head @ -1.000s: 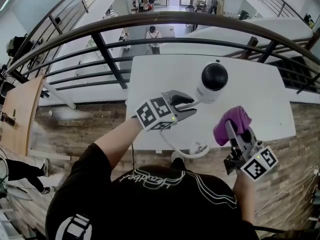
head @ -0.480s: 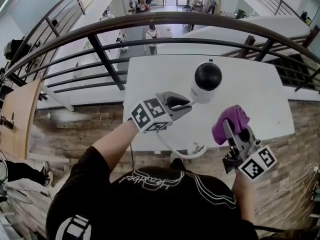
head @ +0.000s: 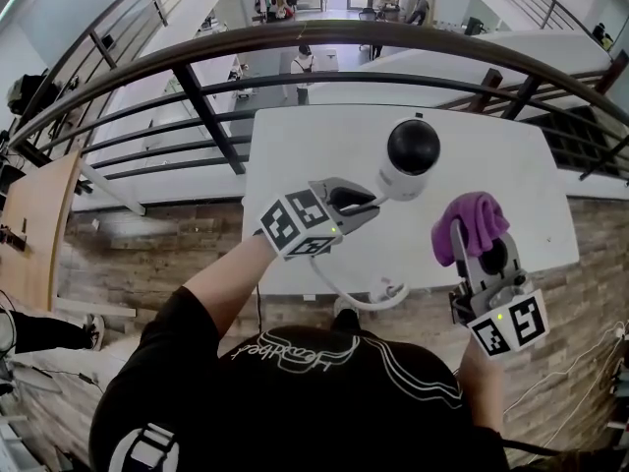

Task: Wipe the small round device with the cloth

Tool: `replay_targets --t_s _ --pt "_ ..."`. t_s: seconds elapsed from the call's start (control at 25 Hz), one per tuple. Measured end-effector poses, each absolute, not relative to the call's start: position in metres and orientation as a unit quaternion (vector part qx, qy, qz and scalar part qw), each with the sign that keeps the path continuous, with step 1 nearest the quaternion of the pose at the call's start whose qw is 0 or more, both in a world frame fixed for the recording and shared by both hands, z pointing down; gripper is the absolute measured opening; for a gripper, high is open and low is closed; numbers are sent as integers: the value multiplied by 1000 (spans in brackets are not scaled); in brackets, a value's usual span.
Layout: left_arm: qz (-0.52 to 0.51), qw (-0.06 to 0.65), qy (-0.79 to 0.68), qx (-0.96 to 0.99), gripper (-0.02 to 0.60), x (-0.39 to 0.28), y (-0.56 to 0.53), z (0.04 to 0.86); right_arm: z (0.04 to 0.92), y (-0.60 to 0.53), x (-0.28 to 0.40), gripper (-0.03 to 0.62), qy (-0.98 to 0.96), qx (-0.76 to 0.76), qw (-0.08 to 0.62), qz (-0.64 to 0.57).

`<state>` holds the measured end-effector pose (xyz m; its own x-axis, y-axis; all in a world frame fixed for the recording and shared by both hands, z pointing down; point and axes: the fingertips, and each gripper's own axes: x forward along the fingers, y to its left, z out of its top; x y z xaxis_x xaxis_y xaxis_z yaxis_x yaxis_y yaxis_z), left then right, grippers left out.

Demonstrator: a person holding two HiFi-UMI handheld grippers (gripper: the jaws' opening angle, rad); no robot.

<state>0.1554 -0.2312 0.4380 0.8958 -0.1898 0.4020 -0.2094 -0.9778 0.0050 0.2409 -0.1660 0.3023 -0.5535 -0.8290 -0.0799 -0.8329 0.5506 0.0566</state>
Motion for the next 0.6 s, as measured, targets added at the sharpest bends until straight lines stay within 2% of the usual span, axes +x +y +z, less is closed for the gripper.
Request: replay_targets --t_s 0.2,0.6 --pt "206 26 -100 973 61 155 -231 438 268 -170 239 58 856 -489 0 167" --pt "206 31 -96 973 61 155 -231 435 237 -156 197 58 742 -459 -114 474"
